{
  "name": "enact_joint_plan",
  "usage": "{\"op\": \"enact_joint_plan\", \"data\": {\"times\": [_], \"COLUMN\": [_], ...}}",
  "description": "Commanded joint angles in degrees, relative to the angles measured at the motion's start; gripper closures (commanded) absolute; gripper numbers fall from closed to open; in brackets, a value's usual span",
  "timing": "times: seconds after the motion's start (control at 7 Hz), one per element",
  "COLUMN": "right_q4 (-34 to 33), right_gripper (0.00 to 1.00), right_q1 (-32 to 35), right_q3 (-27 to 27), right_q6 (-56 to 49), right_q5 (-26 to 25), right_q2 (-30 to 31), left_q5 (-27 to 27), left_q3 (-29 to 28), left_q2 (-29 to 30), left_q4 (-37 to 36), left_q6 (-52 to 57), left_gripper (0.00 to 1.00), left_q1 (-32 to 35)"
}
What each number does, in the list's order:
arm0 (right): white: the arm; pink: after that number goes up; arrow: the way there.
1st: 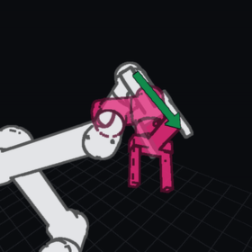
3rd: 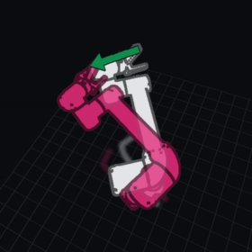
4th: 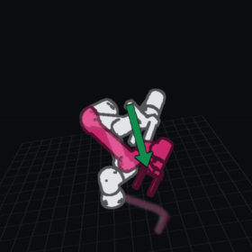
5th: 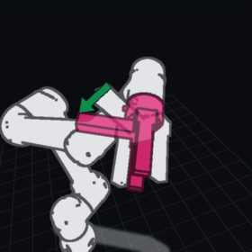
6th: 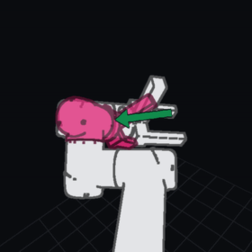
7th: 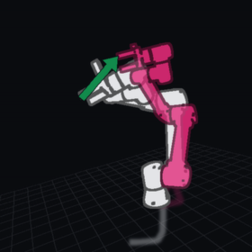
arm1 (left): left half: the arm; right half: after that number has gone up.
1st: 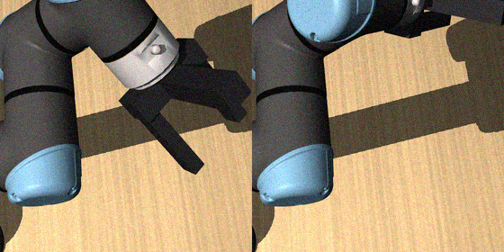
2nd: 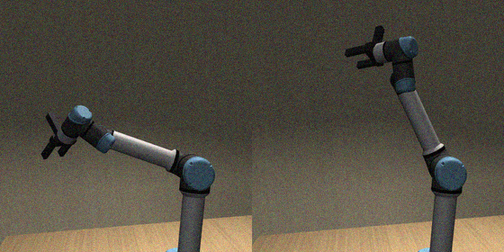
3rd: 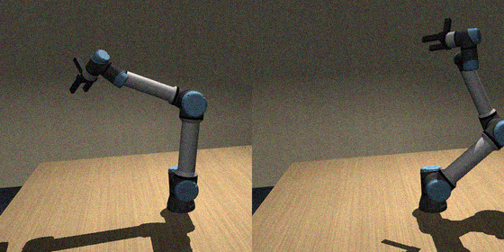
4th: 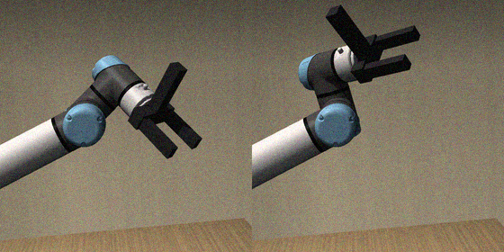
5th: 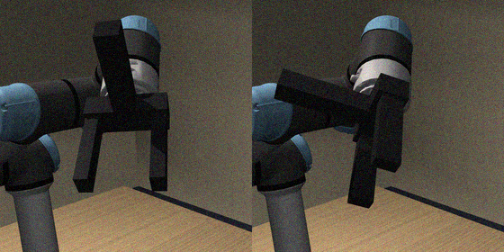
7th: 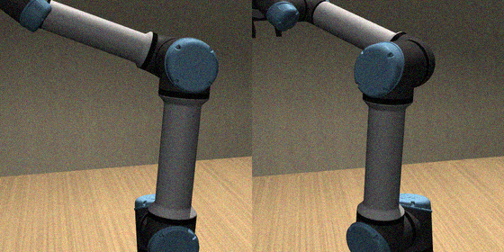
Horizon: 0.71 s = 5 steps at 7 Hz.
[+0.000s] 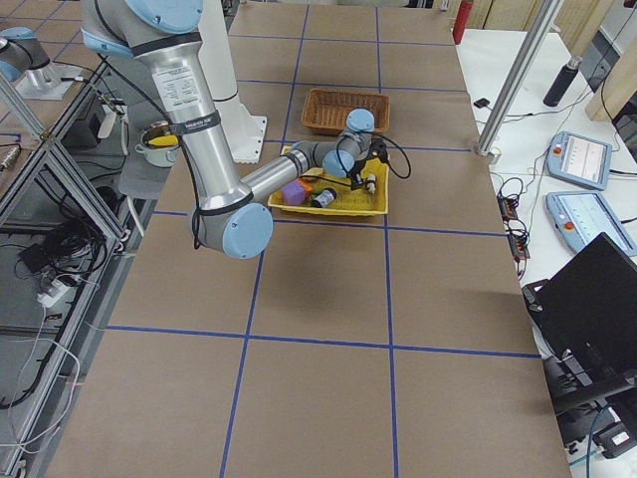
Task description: Move tape to another basket
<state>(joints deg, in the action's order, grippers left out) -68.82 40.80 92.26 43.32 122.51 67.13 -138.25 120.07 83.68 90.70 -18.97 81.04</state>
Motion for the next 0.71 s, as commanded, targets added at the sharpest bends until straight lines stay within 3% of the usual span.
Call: {"op": "enact_joint_plan", "data": {"times": [0.0,0.29,0.43,0.57], "right_q4": [-0.26,-0.17,0.35,0.62], "right_gripper": [1.0,1.0,1.0,1.0], "right_q1": [0.41,5.49,6.47,6.48], "right_q3": [0.64,3.62,5.11,8.0], "right_q6": [0.1,3.51,8.31,13.58], "right_q5": [1.06,8.67,10.1,10.2], "right_q2": [-0.16,-0.16,-0.59,-0.77], "left_q5": [0.0,-0.7,-1.05,-5.75], "left_q3": [-0.01,-0.01,0.17,-0.35], "left_q2": [-0.01,0.16,1.21,2.17], "left_q4": [-0.09,0.0,0.44,2.88], "left_q6": [-0.02,-1.93,-6.65,-11.74], "left_gripper": [0.02,0.02,0.02,0.02], "left_q1": [0.0,-0.09,-0.18,-0.61]}}
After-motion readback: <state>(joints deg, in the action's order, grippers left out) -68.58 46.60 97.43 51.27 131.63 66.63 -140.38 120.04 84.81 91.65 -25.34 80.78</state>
